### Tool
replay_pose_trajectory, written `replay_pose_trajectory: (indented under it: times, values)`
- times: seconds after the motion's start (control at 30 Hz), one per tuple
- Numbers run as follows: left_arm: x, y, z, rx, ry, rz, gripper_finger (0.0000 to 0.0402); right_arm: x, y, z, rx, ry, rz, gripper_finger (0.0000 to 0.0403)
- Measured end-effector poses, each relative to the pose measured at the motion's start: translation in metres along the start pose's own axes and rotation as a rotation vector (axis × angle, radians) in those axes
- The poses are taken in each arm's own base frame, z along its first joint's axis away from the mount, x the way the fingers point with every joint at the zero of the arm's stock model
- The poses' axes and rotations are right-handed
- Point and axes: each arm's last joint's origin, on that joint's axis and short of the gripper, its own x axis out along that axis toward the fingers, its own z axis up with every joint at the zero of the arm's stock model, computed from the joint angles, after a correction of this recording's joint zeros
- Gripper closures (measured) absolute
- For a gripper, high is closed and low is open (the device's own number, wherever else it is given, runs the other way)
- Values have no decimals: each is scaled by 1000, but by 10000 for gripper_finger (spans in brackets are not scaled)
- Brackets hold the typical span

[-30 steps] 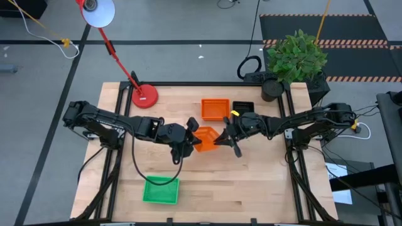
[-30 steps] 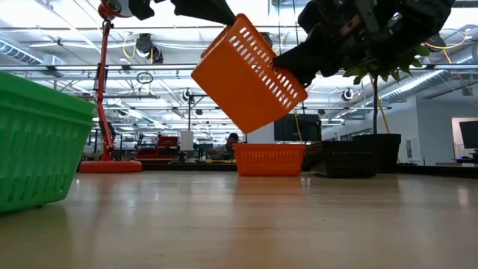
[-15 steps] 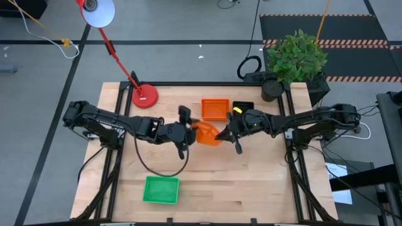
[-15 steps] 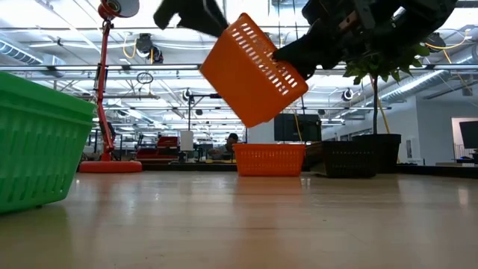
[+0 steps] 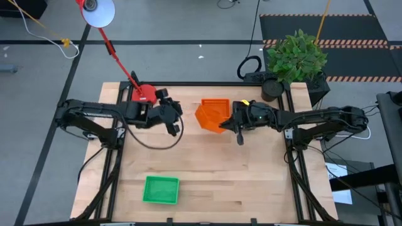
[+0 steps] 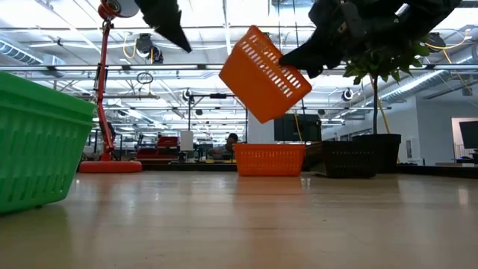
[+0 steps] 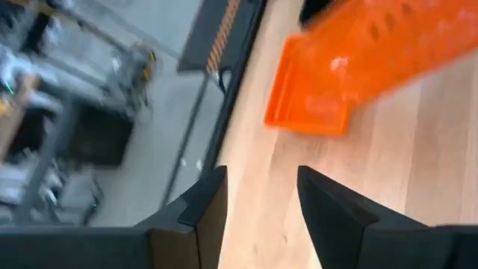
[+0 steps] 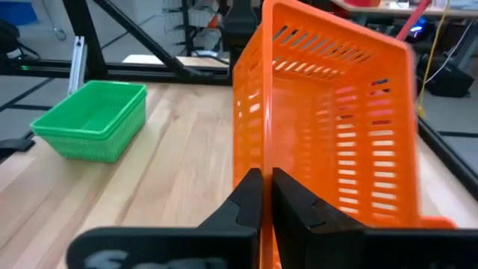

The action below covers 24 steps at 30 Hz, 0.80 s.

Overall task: Stack baskets by color
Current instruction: Stack the left orange basket on top of the orange basket

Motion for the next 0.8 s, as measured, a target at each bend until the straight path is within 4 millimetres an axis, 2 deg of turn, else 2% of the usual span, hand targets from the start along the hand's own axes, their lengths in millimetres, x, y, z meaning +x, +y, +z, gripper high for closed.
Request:
replay_pose_trajectory:
  times: [0.17,0.3,0.43,0.6,0.7,0.8]
  values:
    - [7,14,-9,-116,68,4,266,1,-5,20,-34,15,-17,395]
    - [14,22,-15,-164,120,25,281,1,-10,45,-96,69,-116,395]
    - [27,27,-32,-190,176,49,295,-4,-15,64,-148,147,-232,394]
    - [45,32,-49,-224,92,-75,308,-7,-18,77,-218,218,-315,393]
    - [52,36,-49,-254,-24,-153,309,-4,-19,85,-239,230,-319,393]
    - [54,40,-50,-267,-41,-170,309,4,-22,91,-241,242,-335,392]
